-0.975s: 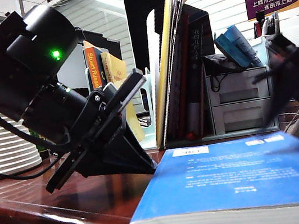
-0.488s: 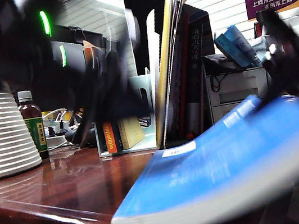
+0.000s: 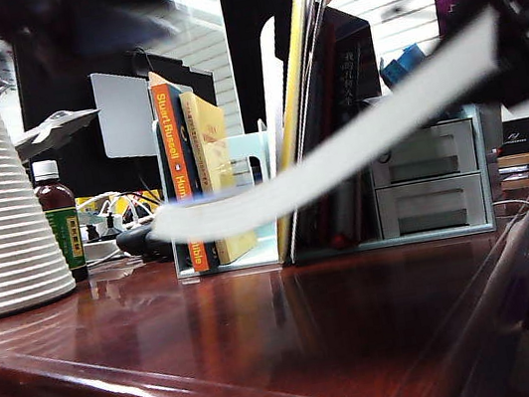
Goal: Pick up the blue book and put it on the bookshelf.
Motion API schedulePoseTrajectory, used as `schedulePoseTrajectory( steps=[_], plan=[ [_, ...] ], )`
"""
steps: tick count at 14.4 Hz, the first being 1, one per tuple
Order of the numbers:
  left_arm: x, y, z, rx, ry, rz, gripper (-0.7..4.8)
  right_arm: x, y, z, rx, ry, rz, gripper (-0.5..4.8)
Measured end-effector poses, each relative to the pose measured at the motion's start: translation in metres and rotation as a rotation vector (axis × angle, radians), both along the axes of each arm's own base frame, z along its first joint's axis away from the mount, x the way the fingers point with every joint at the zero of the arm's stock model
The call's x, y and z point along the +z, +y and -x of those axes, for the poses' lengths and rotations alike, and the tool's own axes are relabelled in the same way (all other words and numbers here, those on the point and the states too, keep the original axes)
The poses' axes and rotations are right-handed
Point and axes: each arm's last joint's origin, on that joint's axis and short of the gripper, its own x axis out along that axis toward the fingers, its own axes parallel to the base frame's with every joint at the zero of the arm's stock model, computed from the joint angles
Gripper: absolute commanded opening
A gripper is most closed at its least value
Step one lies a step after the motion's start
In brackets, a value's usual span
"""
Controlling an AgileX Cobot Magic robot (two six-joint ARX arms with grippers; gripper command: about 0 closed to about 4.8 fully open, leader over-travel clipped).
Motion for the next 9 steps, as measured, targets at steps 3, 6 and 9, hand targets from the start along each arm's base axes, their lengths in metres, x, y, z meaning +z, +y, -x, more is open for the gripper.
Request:
schedulePoseTrajectory(
  steps=[3, 6, 9],
  plan=[
    [0.018, 0.021, 0.016, -0.015, -0.249, -0.105, 4.79, 0.019, 0.003, -0.008, 0.023, 0.004, -0.099, -0.06],
    [0.02, 0.028, 0.034, -0.029, -0.492, -0.315, 4.79, 0.039, 0.005, -0.016, 0.039, -0.054, -0.13, -0.06],
    [0.013, 0.035, 0.04, 0.041, -0.582, -0.549, 4.79, 0.048, 0.005, -0.018, 0.037, -0.07, -0.139, -0.06]
  ],
)
